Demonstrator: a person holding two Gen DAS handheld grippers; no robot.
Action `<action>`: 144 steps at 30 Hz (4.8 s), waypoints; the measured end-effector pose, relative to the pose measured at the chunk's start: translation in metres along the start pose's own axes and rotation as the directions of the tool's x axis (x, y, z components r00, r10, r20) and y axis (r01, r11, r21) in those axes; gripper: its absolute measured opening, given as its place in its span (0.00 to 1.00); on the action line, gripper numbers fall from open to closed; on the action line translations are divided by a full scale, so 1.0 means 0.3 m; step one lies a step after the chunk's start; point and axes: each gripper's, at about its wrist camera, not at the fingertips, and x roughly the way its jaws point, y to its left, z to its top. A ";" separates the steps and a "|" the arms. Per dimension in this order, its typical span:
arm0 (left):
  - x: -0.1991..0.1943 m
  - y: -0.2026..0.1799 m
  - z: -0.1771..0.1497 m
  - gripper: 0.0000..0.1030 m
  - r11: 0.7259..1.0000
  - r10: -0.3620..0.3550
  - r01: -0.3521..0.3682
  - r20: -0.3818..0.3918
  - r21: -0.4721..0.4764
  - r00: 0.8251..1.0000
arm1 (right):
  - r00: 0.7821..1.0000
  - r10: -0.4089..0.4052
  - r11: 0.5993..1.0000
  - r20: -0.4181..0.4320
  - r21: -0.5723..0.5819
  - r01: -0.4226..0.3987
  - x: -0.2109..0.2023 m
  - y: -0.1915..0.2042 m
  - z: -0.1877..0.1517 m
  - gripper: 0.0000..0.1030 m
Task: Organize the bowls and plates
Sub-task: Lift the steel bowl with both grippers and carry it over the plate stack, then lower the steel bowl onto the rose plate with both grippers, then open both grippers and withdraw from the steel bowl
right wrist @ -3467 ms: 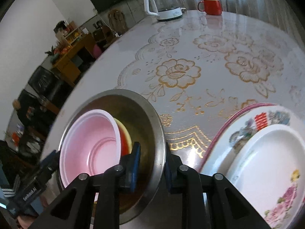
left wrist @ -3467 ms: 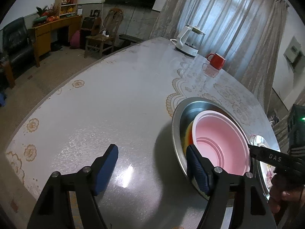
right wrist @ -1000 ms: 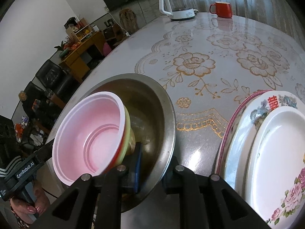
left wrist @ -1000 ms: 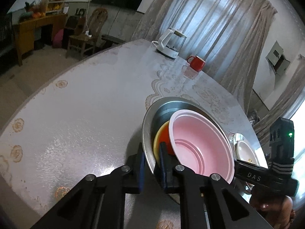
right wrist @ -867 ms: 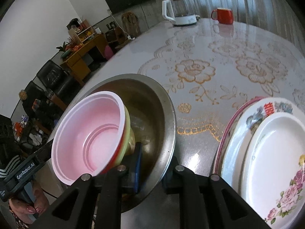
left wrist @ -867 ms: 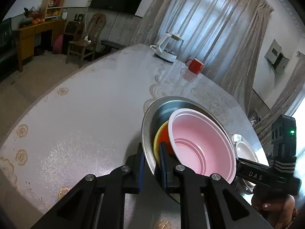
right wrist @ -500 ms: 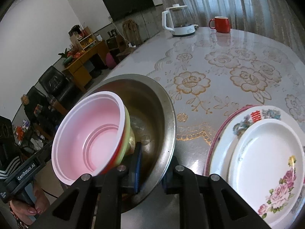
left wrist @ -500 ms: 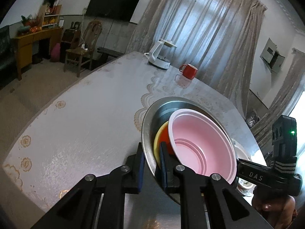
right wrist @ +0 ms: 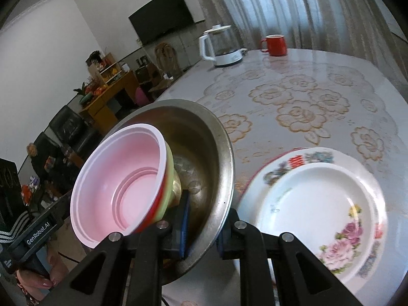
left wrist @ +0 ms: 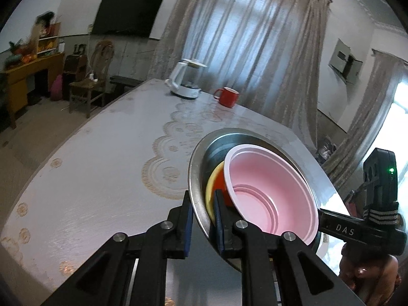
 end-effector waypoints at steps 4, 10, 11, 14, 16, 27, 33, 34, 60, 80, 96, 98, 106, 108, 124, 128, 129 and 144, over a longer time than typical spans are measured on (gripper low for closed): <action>0.013 -0.067 0.008 0.16 0.999 -0.032 0.032 -0.006 0.027 0.999 | 1.000 -0.021 0.999 0.021 0.030 0.021 -0.056 -0.051 -0.003 0.15; 0.055 -0.175 0.023 0.16 0.995 -0.078 0.078 -0.012 0.058 0.997 | 0.996 -0.066 0.995 0.058 0.084 0.061 -0.140 -0.135 -0.008 0.15; 0.063 -0.194 0.022 0.16 0.994 -0.086 0.087 -0.017 0.069 0.996 | 0.995 -0.074 0.994 0.062 0.090 0.068 -0.151 -0.151 -0.007 0.15; 0.083 -0.245 0.020 0.16 0.990 -0.107 0.109 -0.032 0.094 0.994 | 0.993 -0.096 0.989 0.073 0.122 0.086 -0.187 -0.204 -0.015 0.15; 0.097 -0.271 0.019 0.16 0.987 -0.115 0.119 -0.042 0.107 0.992 | 0.991 -0.111 0.985 0.077 0.144 0.099 -0.208 -0.237 -0.027 0.15; 0.182 -0.416 -0.024 0.17 0.972 -0.138 0.155 -0.105 0.175 0.985 | 0.984 -0.165 0.957 0.073 0.255 0.142 -0.268 -0.381 -0.093 0.15; 0.204 -0.468 -0.043 0.17 0.968 -0.132 0.153 -0.115 0.199 0.985 | 0.980 -0.183 0.946 0.075 0.285 0.155 -0.295 -0.428 -0.114 0.15; 0.211 -0.476 -0.048 0.17 0.967 -0.129 0.151 -0.118 0.203 0.985 | 0.979 -0.188 0.945 0.071 0.285 0.161 -0.297 -0.434 -0.119 0.16; 0.298 -0.484 -0.087 0.19 0.968 -0.100 0.134 -0.166 0.212 0.981 | 0.971 -0.239 0.922 0.006 0.314 0.225 -0.250 -0.470 -0.150 0.17; 0.393 -0.416 -0.106 0.19 0.980 -0.090 0.126 -0.219 0.154 0.972 | 0.957 -0.289 0.921 -0.031 0.263 0.287 -0.186 -0.453 -0.123 0.18; 0.369 -0.417 -0.112 0.20 0.972 -0.084 0.124 -0.200 0.198 0.976 | 0.974 -0.228 0.933 0.012 0.288 0.214 -0.245 -0.463 -0.175 0.17; 0.371 -0.416 -0.110 0.20 0.972 -0.078 0.119 -0.199 0.201 0.977 | 0.970 -0.243 0.933 0.019 0.278 0.228 -0.232 -0.466 -0.163 0.17; 0.331 -0.419 -0.119 0.24 0.969 -0.053 0.093 -0.176 0.229 0.983 | 0.972 -0.236 0.934 0.014 0.280 0.223 -0.230 -0.464 -0.165 0.19; 0.319 -0.424 -0.123 0.25 0.966 -0.043 0.083 -0.167 0.246 0.985 | 0.969 -0.246 0.932 0.015 0.278 0.233 -0.232 -0.456 -0.167 0.20; 0.177 -0.394 -0.164 0.63 0.969 0.016 0.013 -0.113 0.247 0.993 | 0.962 -0.269 0.931 0.049 0.267 0.247 -0.307 -0.382 -0.228 0.27; 0.133 -0.396 -0.190 0.78 0.967 0.014 0.014 -0.107 0.253 0.994 | 0.959 -0.275 0.936 0.075 0.250 0.249 -0.342 -0.348 -0.260 0.27; 0.124 -0.396 -0.194 0.79 0.968 0.014 0.013 -0.105 0.252 0.994 | 0.956 -0.282 0.937 0.086 0.238 0.255 -0.351 -0.335 -0.268 0.27; -0.006 -0.390 -0.288 1.00 0.934 0.130 -0.099 -0.068 0.344 0.989 | 0.868 -0.442 0.895 0.226 0.175 0.410 -0.402 -0.166 -0.420 0.60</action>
